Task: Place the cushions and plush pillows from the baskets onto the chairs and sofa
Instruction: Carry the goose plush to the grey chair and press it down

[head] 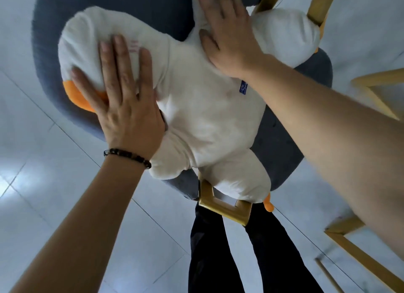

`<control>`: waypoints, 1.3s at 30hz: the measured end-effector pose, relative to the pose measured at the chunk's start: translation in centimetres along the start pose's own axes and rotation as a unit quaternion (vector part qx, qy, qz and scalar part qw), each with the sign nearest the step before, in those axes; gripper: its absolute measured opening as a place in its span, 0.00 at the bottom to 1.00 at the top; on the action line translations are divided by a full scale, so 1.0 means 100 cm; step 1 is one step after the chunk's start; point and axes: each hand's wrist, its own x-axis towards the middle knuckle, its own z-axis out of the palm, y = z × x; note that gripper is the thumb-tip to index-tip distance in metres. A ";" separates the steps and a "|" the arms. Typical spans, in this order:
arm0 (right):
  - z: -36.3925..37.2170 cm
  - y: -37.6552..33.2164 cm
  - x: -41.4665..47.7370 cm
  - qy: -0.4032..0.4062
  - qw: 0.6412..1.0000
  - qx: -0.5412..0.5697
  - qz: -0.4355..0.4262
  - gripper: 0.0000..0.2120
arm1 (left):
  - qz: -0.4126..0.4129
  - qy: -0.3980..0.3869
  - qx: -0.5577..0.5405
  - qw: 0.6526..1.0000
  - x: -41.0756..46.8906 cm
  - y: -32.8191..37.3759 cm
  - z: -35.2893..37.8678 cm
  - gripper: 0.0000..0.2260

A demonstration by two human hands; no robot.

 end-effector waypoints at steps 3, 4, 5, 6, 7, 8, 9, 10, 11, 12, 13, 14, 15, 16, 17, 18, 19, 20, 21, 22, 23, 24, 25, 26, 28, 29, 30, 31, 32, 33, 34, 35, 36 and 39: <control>0.008 -0.020 -0.048 0.070 0.996 0.060 0.016 0.34 | 0.025 0.022 -0.007 0.999 -0.001 0.004 0.004 0.23; 0.015 -0.023 -0.070 0.053 0.997 0.059 -0.001 0.37 | 0.027 0.024 -0.008 0.999 0.000 0.004 0.001 0.23; 0.022 -0.023 -0.092 0.024 0.999 0.034 -0.025 0.41 | 0.031 0.023 -0.006 0.999 0.002 0.001 -0.001 0.23; 0.030 -0.020 -0.111 -0.005 0.999 0.003 -0.045 0.43 | 0.042 0.020 -0.001 0.999 0.004 -0.004 -0.003 0.22; 0.037 -0.015 -0.125 -0.026 0.998 -0.020 -0.048 0.44 | 0.058 0.015 0.002 0.998 0.006 -0.009 -0.006 0.22; 0.041 -0.010 -0.132 -0.033 0.998 -0.031 -0.039 0.45 | 0.073 0.012 0.001 0.997 0.008 -0.014 -0.008 0.21; 0.043 -0.008 -0.133 -0.035 0.999 -0.030 -0.027 0.45 | 0.084 0.009 -0.005 0.996 0.010 -0.017 -0.011 0.21; 0.043 -0.008 -0.132 -0.039 0.999 -0.023 -0.019 0.45 | 0.089 0.003 -0.011 0.996 0.011 -0.018 -0.014 0.21; 0.042 -0.010 -0.130 -0.039 0.999 -0.018 -0.017 0.45 | 0.089 -0.007 -0.019 0.996 0.012 -0.018 -0.017 0.21; 0.039 -0.012 -0.129 -0.034 0.999 -0.012 -0.015 0.46 | 0.084 -0.021 -0.031 0.996 0.013 -0.017 -0.021 0.21; 0.036 -0.014 -0.131 -0.028 1.000 0.001 -0.004 0.47 | 0.073 -0.035 -0.042 0.996 0.015 -0.014 -0.025 0.21; 0.035 -0.015 -0.138 -0.023 0.999 0.023 0.017 0.48 | 0.058 -0.051 -0.052 0.996 0.016 -0.010 -0.030 0.21; 0.034 -0.015 -0.151 -0.024 0.997 0.049 0.045 0.50 | 0.047 -0.060 -0.062 0.995 0.017 -0.006 -0.034 0.22; 0.035 -0.016 -0.170 -0.037 0.994 0.069 0.075 0.53 | 0.049 -0.055 -0.073 0.995 0.017 0.000 -0.038 0.23; 0.039 -0.017 -0.193 -0.064 0.990 0.082 0.096 0.55 | 0.071 -0.040 -0.087 0.993 0.014 0.008 -0.040 0.23; 0.045 -0.017 -0.220 -0.099 0.985 0.090 0.110 0.57 | 0.111 -0.025 -0.107 0.988 0.009 0.020 -0.043 0.24; 0.053 -0.017 -0.247 -0.138 0.978 0.099 0.120 0.58 | 0.160 -0.026 -0.134 0.978 0.000 0.033 -0.043 0.24; 0.060 -0.015 -0.271 -0.173 0.969 0.116 0.133 0.59 | 0.205 -0.053 -0.157 0.965 -0.012 0.046 -0.042 0.24; 0.067 -0.011 -0.290 -0.200 0.957 0.140 0.155 0.58 | 0.239 -0.098 -0.164 0.952 -0.027 0.057 -0.038 0.26; 0.072 -0.005 -0.302 -0.218 0.945 0.163 0.182 0.57 | 0.264 -0.141 -0.151 0.942 -0.044 0.064 -0.030 0.27; 0.075 0.001 -0.308 -0.231 0.935 0.179 0.201 0.56 | 0.285 -0.171 -0.125 0.935 -0.059 0.065 -0.020 0.28; 0.077 0.007 -0.311 -0.243 0.929 0.189 0.206 0.56 | 0.304 -0.186 -0.101 0.929 -0.070 0.062 -0.009 0.28; 0.077 0.013 -0.312 -0.254 0.925 0.195 0.204 0.57 | 0.315 -0.193 -0.093 0.925 -0.075 0.057 -0.001 0.29; 0.077 0.017 -0.313 -0.260 0.921 0.204 0.205 0.58 | 0.316 -0.196 -0.099 0.923 -0.076 0.052 0.004 0.29; 0.076 0.022 -0.318 -0.253 0.917 0.215 0.219 0.59 | 0.306 -0.184 -0.119 0.926 -0.071 0.046 0.007 0.28; 0.074 0.023 -0.322 -0.247 0.918 0.215 0.225 0.59 | 0.298 -0.181 -0.119 0.930 -0.070 0.045 0.005 0.27; 0.072 0.023 -0.328 -0.242 0.920 0.212 0.225 0.57 | 0.290 -0.181 -0.118 0.932 -0.071 0.044 0.001 0.27; 0.071 0.023 -0.334 -0.240 0.924 0.202 0.217 0.55 | 0.284 -0.182 -0.115 0.934 -0.077 0.042 -0.004 0.28; 0.069 0.022 -0.341 -0.240 0.930 0.187 0.205 0.51 | 0.277 -0.184 -0.109 0.937 -0.086 0.037 -0.007 0.28; 0.069 0.022 -0.346 -0.244 0.935 0.171 0.193 0.47 | 0.273 -0.185 -0.100 0.939 -0.096 0.030 -0.008 0.28; 0.070 0.023 -0.349 -0.250 0.937 0.158 0.186 0.44 | 0.268 -0.186 -0.089 0.941 -0.107 0.022 -0.008 0.28; 0.070 0.024 -0.349 -0.254 0.938 0.148 0.185 0.42 | 0.258 -0.186 -0.082 0.945 -0.117 0.016 -0.006 0.27; 0.072 0.025 -0.347 -0.258 0.938 0.142 0.185 0.41 | 0.238 -0.182 -0.084 0.950 -0.125 0.012 -0.005 0.25; 0.070 0.027 -0.335 -0.274 0.932 0.142 0.189 0.41 | 0.147 -0.176 -0.114 0.967 -0.132 0.024 -0.003 0.22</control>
